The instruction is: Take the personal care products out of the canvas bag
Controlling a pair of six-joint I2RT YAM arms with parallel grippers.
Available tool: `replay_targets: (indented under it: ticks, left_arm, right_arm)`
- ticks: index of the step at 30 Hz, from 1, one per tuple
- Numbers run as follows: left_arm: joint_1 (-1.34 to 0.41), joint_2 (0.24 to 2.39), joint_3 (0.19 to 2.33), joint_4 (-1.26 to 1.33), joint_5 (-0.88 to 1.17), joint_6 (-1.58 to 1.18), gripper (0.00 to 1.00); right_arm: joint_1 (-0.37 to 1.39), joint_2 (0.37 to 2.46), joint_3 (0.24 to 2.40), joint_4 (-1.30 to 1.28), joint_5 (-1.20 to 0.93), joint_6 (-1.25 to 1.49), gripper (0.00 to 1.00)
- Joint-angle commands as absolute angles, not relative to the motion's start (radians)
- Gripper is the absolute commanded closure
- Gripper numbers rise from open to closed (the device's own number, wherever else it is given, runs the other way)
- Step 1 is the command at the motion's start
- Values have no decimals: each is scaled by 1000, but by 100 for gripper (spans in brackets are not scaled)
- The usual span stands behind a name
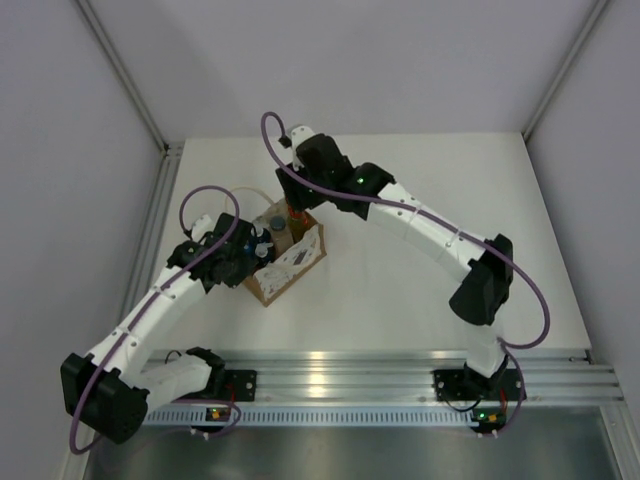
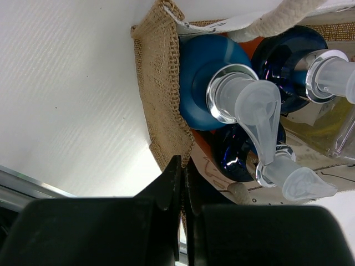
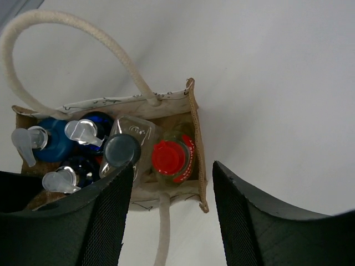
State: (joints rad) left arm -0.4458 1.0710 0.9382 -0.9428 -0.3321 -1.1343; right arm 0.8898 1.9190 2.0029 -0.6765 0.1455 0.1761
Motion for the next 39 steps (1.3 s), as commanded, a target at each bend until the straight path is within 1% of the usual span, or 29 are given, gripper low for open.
replay_targets:
  ticks: [1, 6, 11, 15, 17, 23, 27, 28, 32, 36, 37, 39]
  left_arm:
    - [-445, 1075, 907, -969, -298, -1131, 100]
    - [-445, 1077, 905, -968, -293, -1132, 100]
    - [-445, 1074, 902, -968, -295, -1132, 100]
    - [-445, 1077, 899, -968, -299, -1132, 100]
    - [-443, 1078, 899, -966, -299, -1134, 100]
    - [-445, 1080, 903, -968, -302, -1132, 100]
    - [-443, 1083, 904, -968, -302, -1134, 100]
    - [-445, 1085, 904, -966, -302, -1134, 100]
    - [-445, 1083, 904, -968, -302, -1131, 100]
    - [-443, 1080, 904, -968, -302, -1131, 100]
    - [-445, 1078, 904, -968, -302, -1131, 100]
    - [-445, 1078, 904, -968, -301, -1129, 100]
  right_arm:
    - [900, 1959, 2045, -680, 130, 175, 42]
    - [904, 2003, 2051, -681, 143, 167, 43]
    - [907, 2025, 2052, -681, 140, 163, 46]
    - [908, 2037, 2056, -681, 140, 158, 51]
    - [908, 2039, 2056, -681, 137, 158, 56]
    - [916, 2039, 2045, -689, 140, 158, 60]
    - [922, 2043, 2042, -692, 137, 161, 70]
    - [923, 2045, 2042, -692, 133, 161, 76]
    - [928, 2043, 2049, -695, 135, 166, 90]
    - [931, 2028, 2057, -696, 143, 167, 96]
    - [933, 2023, 2060, -696, 149, 167, 99]
    - [933, 2011, 2082, -695, 163, 167, 100]
